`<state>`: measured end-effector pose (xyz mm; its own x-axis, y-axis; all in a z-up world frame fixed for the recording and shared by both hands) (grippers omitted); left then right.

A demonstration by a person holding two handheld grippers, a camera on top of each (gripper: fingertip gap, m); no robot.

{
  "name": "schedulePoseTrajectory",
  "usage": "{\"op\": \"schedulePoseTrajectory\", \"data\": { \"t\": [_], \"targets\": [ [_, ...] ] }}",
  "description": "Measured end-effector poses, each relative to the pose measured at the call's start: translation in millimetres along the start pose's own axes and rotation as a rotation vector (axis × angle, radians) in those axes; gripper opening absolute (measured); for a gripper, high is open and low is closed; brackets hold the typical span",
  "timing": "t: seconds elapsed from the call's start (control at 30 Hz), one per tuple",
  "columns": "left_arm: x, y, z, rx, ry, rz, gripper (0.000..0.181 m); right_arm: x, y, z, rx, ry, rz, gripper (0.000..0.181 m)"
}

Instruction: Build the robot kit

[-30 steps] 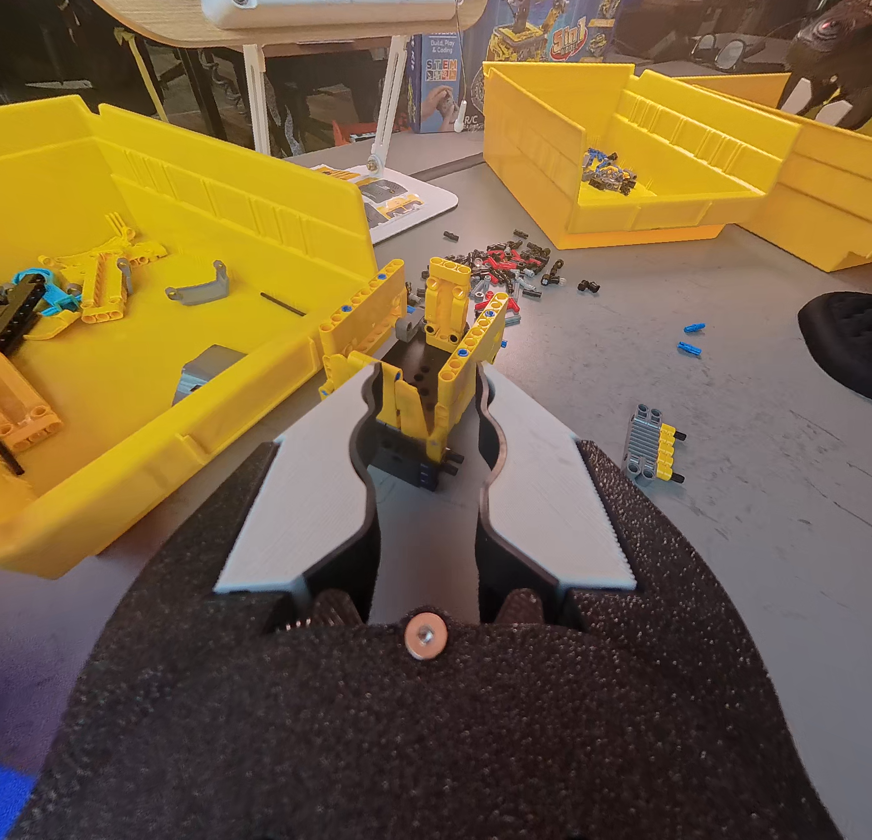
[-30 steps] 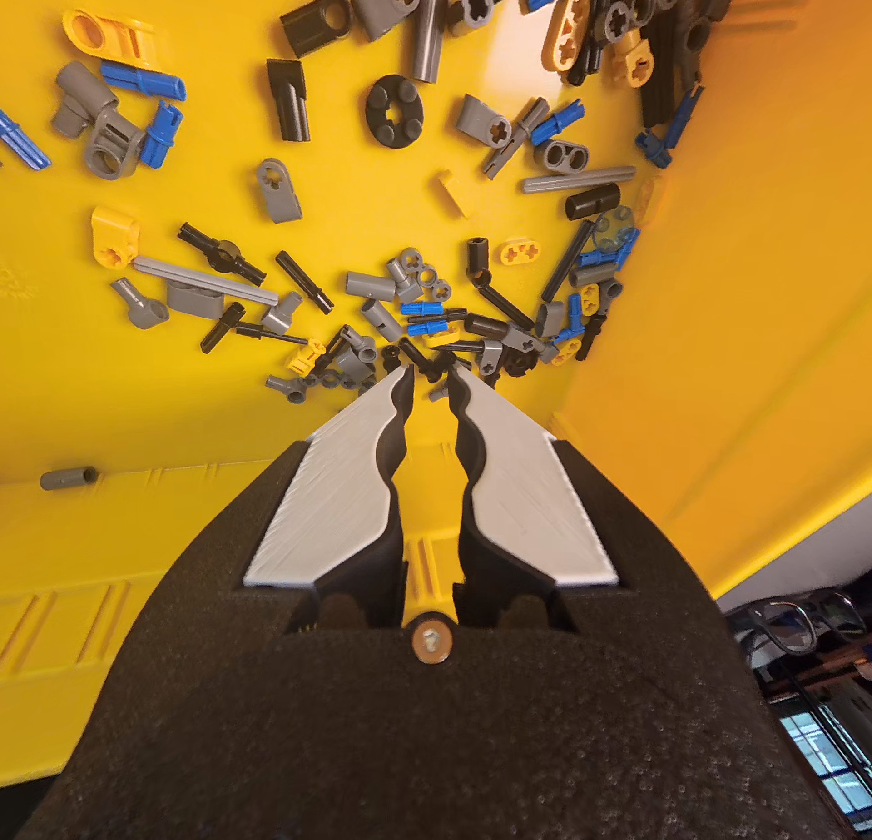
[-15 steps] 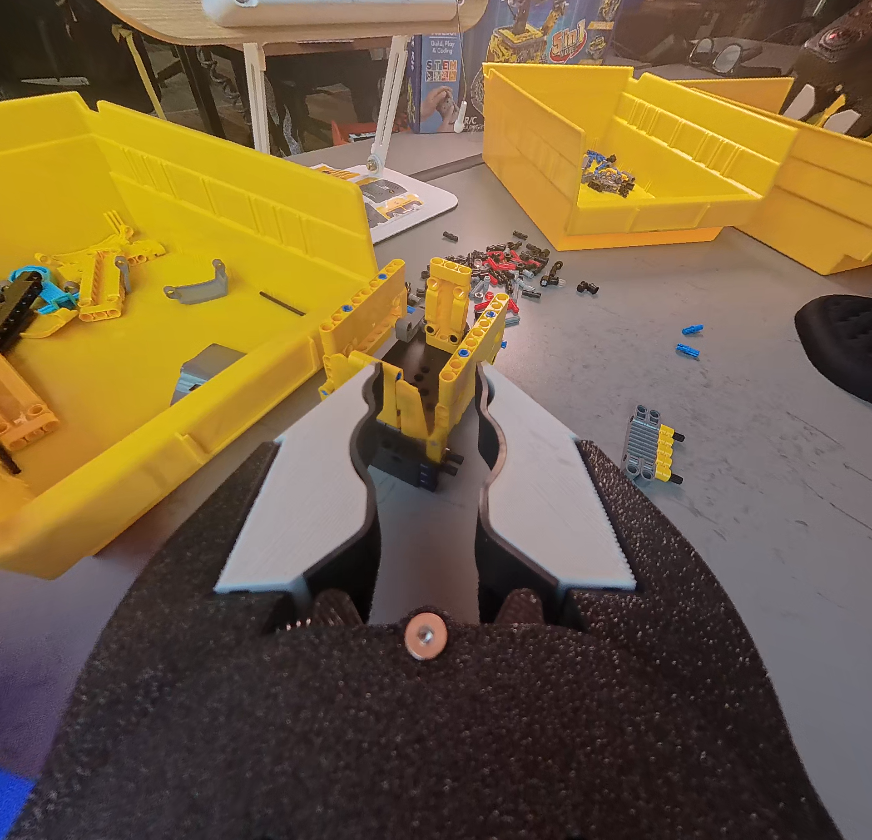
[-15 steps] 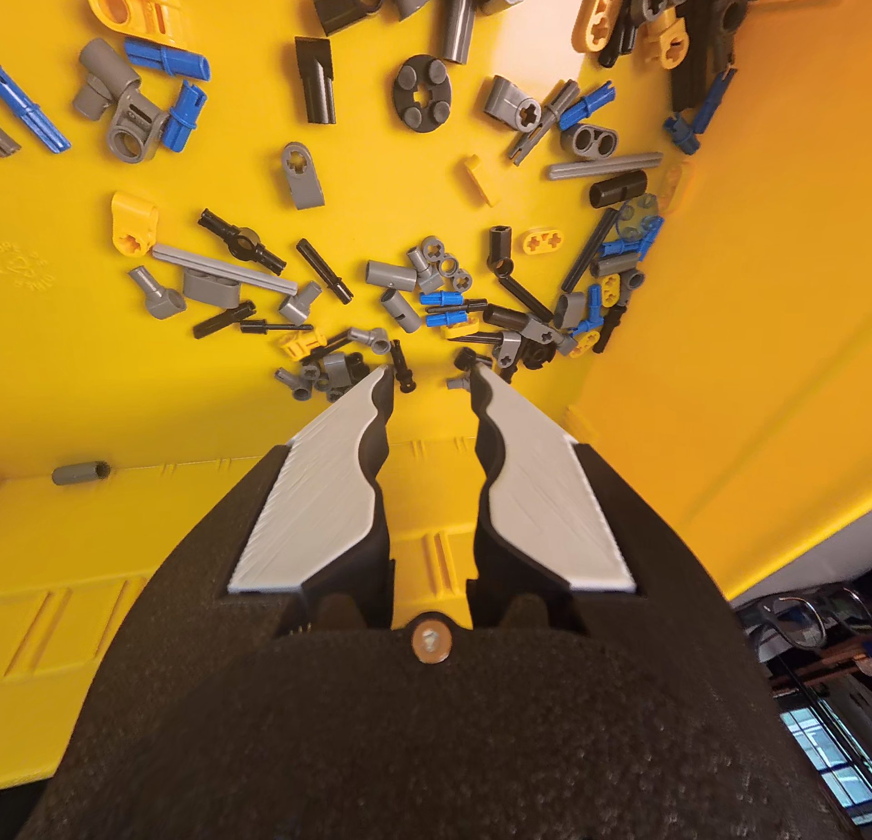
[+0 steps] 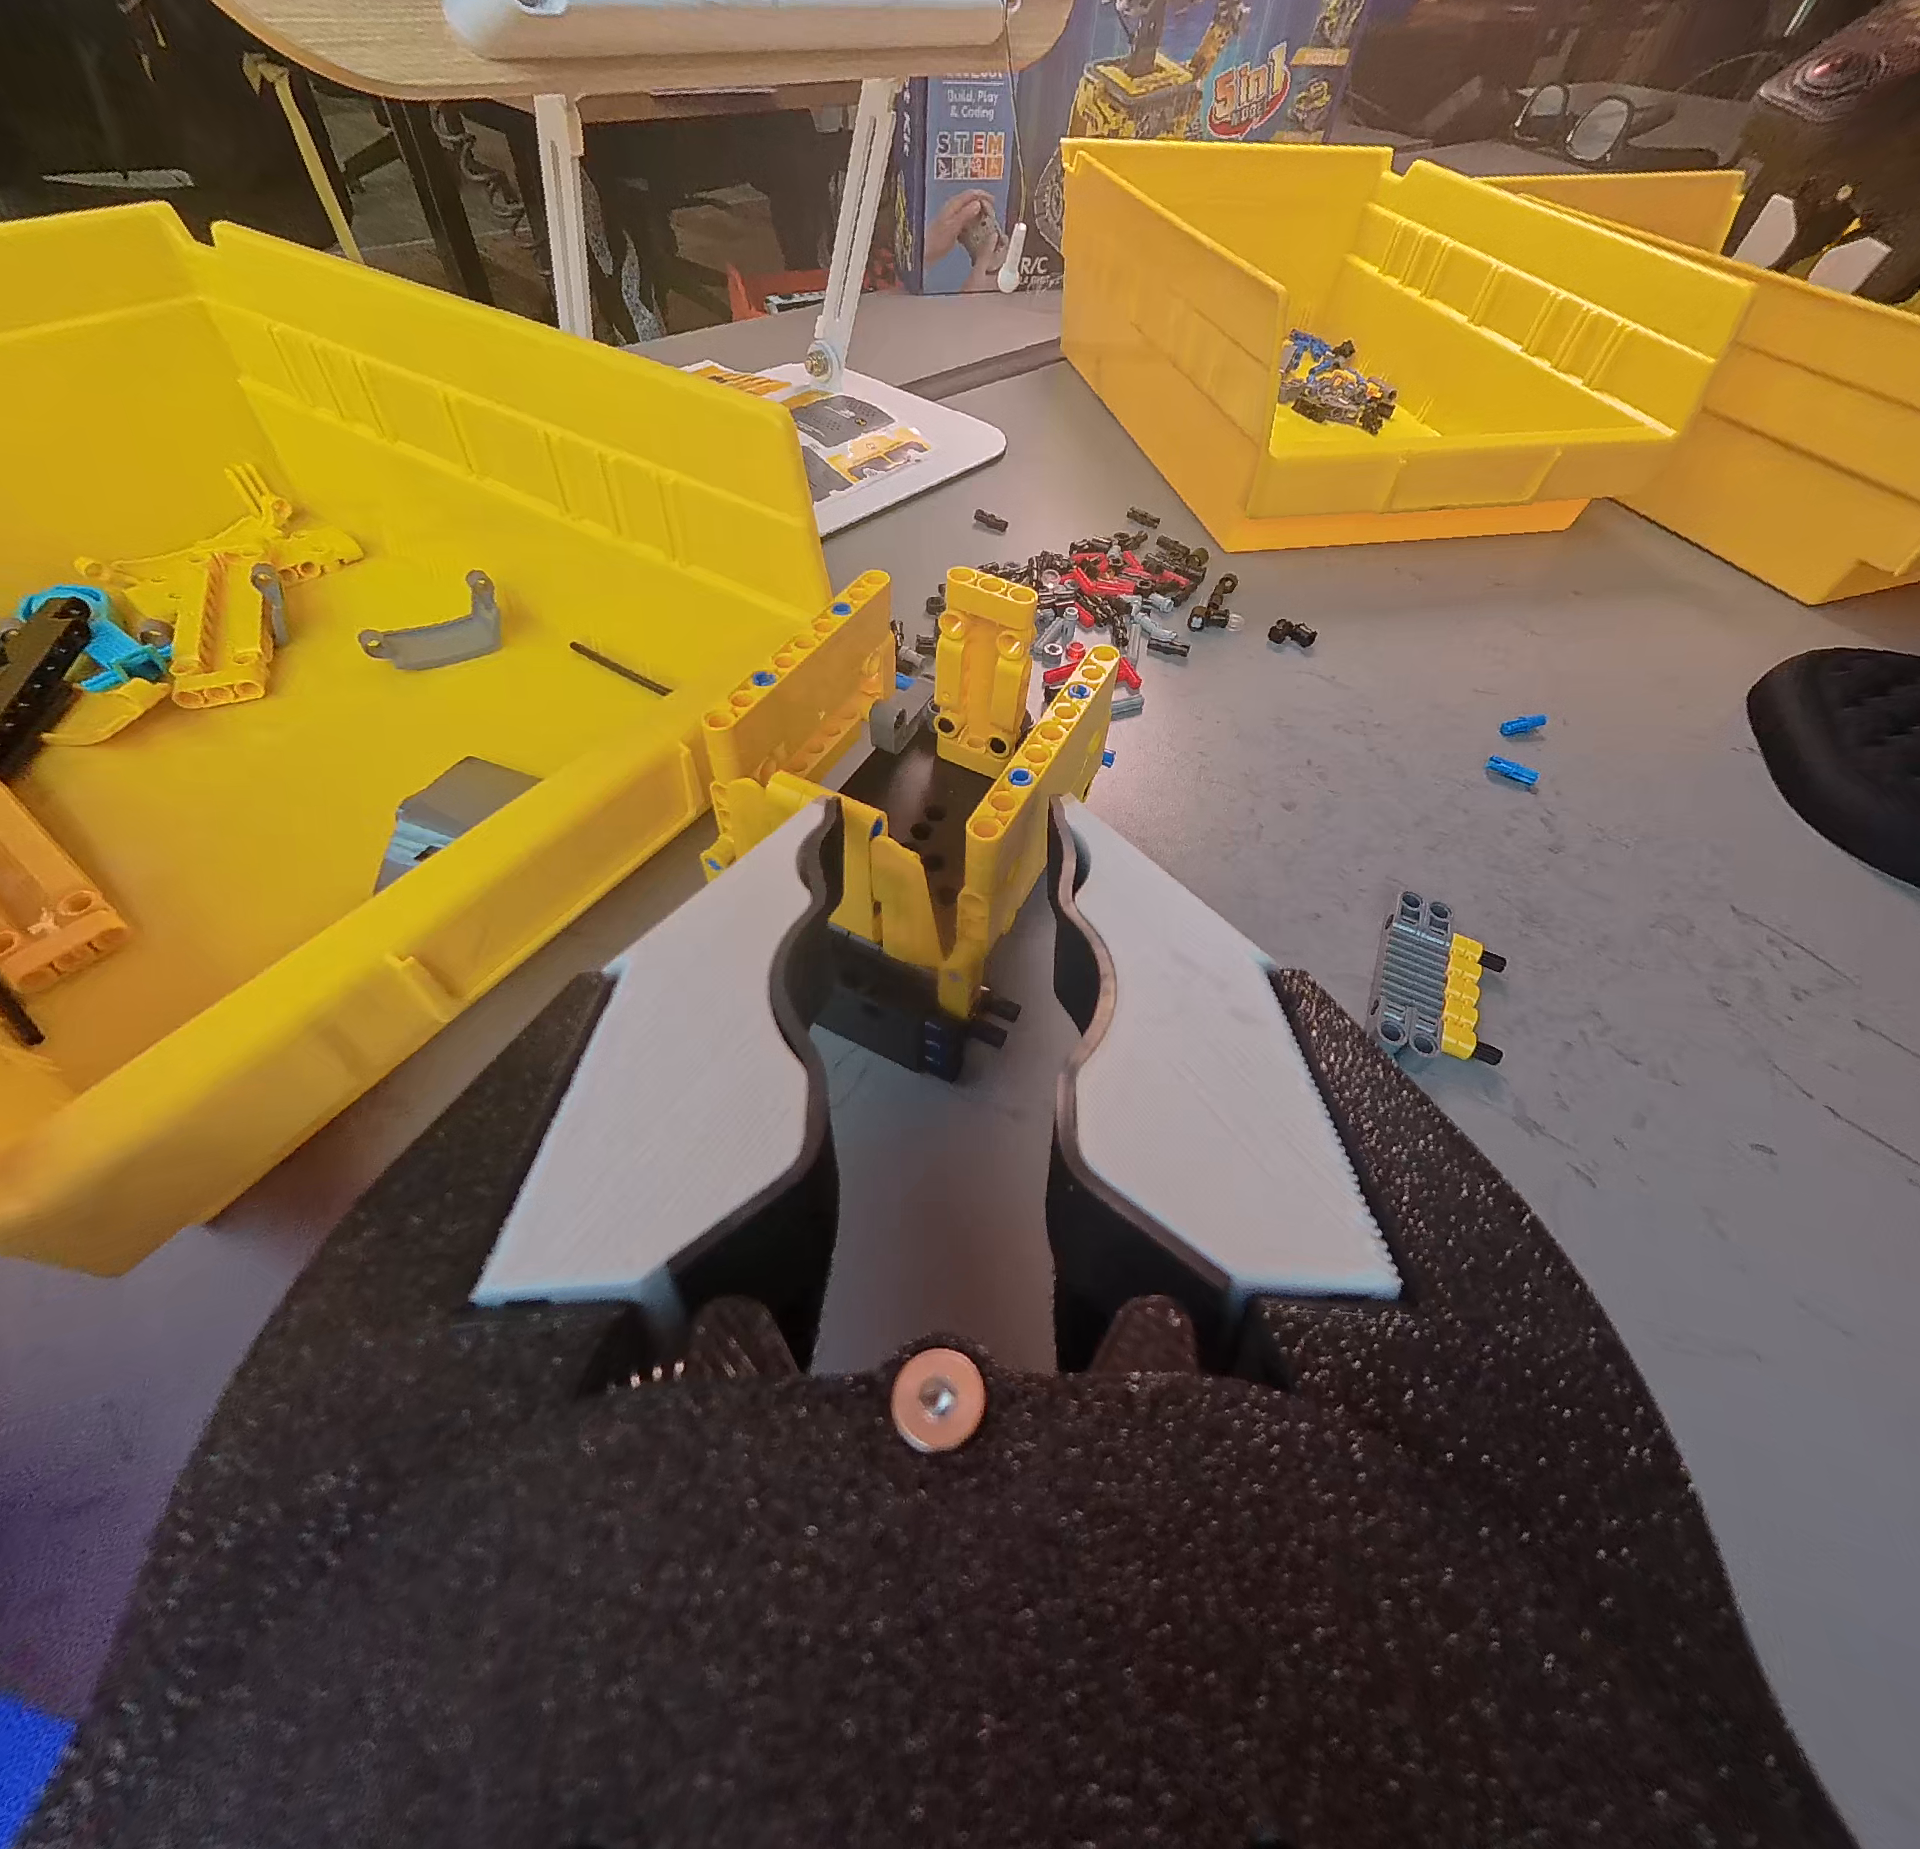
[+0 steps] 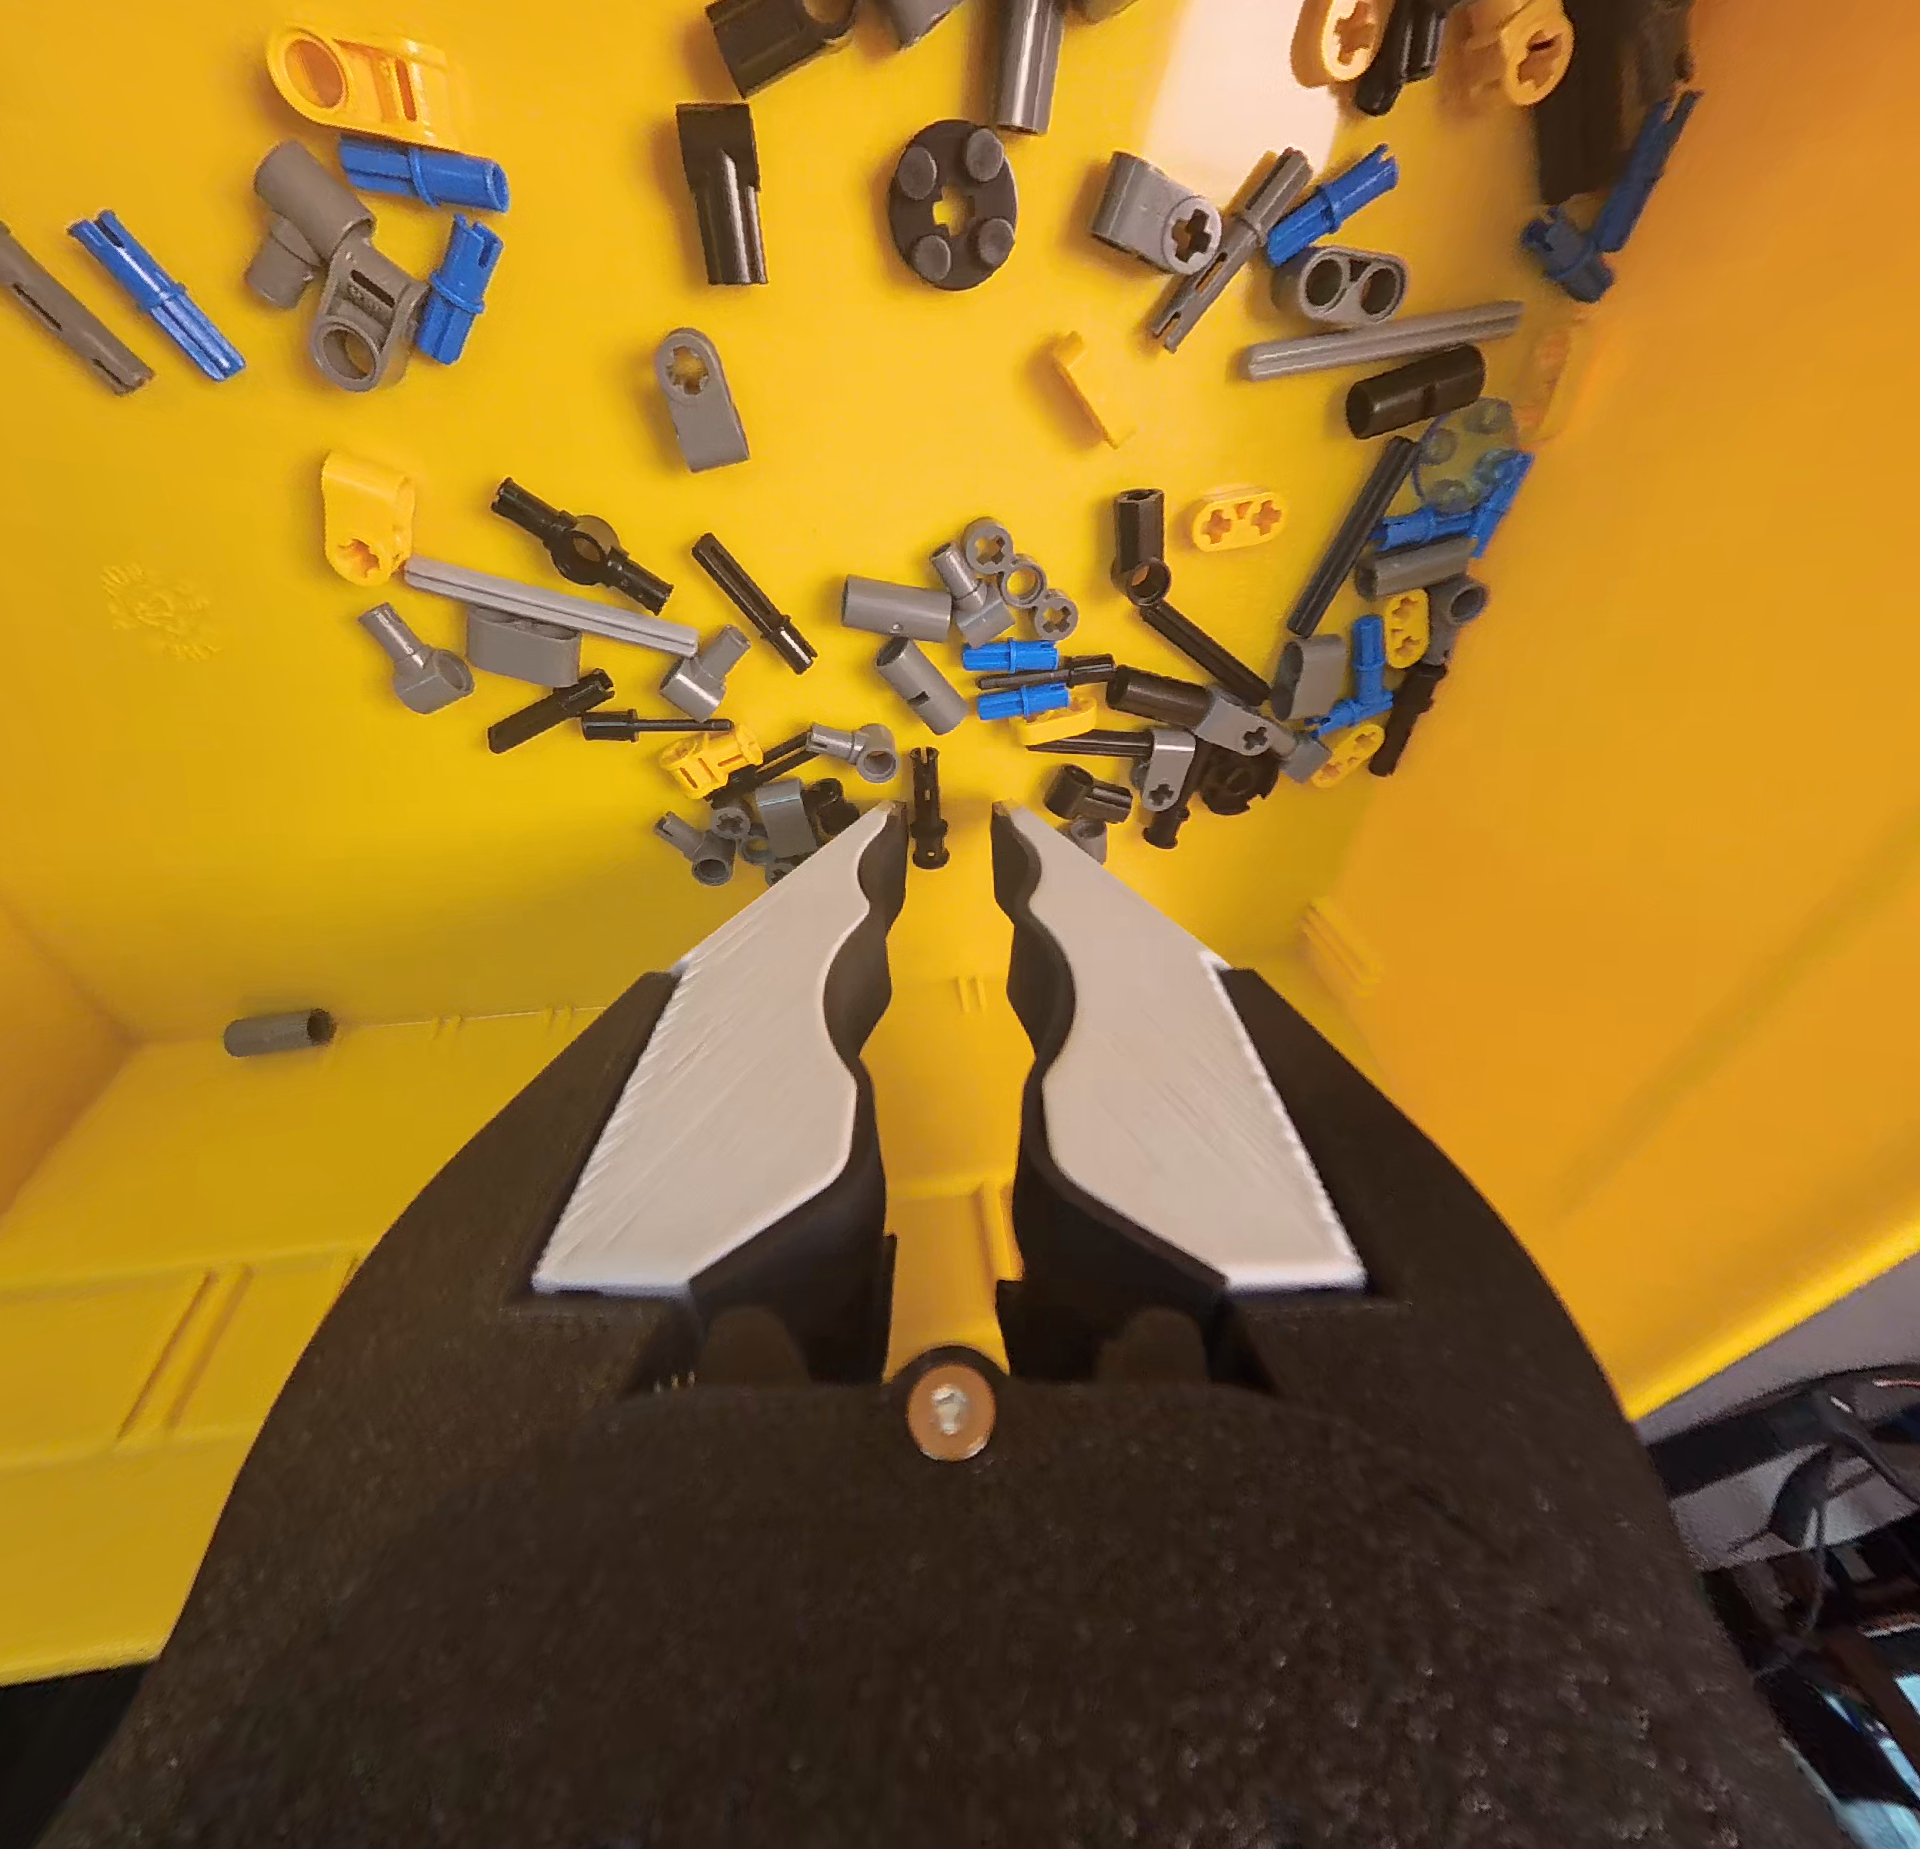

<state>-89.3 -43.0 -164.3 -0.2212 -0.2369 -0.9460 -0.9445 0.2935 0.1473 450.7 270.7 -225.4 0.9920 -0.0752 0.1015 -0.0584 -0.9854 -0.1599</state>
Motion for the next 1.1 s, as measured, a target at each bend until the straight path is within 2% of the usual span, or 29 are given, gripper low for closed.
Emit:
{"op": "schedulePoseTrajectory", "data": {
  "t": [0.07,0.2,0.33,0.4,0.5,0.6,0.67,0.77,0.9,1.0,1.1],
  "targets": [
    [0,0,0,-0.001,0.001,0.001,0.038,1,4,1,-0.061,0.006,0.04,0.007],
    [0,-1,0,0.003,0.0,0.003,0.038,1,4,2,-0.132,0.015,0.105,0.005],
    [0,-4,-1,0.012,0.001,0.021,0.039,-5,3,-8,-0.11,-0.043,0.143,0.005],
    [-1,-5,-1,0.018,-0.001,0.02,0.039,-29,5,-40,-0.077,-0.19,0.154,0.005],
    [-1,-4,-1,0.027,-0.006,0.008,0.039,-90,31,-118,-0.024,-0.494,0.094,0.005],
    [-2,-5,-1,0.029,-0.01,0.016,0.039,-152,102,-181,-0.084,-0.699,-0.056,0.005],
    [-3,-6,-1,0.026,-0.014,0.031,0.04,-185,151,-192,-0.132,-0.738,-0.169,0.006],
    [-5,-8,-4,0.018,-0.029,0.058,0.041,-224,207,-184,-0.218,-0.734,-0.251,0.006],
    [-8,-7,-8,0.005,-0.046,0.087,0.041,-262,251,-154,-0.26,-0.676,-0.294,0.006],
    [-12,-6,-11,-0.004,-0.069,0.1,0.042,-281,266,-128,-0.276,-0.613,-0.284,0.006],
    [-16,-7,-14,-0.007,-0.089,0.112,0.042,-286,273,-104,-0.31,-0.527,-0.273,0.006]
  ]
}}
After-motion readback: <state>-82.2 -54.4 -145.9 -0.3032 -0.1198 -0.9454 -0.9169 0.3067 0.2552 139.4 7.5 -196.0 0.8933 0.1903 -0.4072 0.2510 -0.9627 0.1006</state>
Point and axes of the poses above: each gripper's, where its closed fingertips meet, z out along the fingers, x out of its underside, y = z × x across the jaws, the point moved 1 cm from there along -z, back along the fingers, and after that the axes turned 12 degrees about z, right-handed, at the moved point
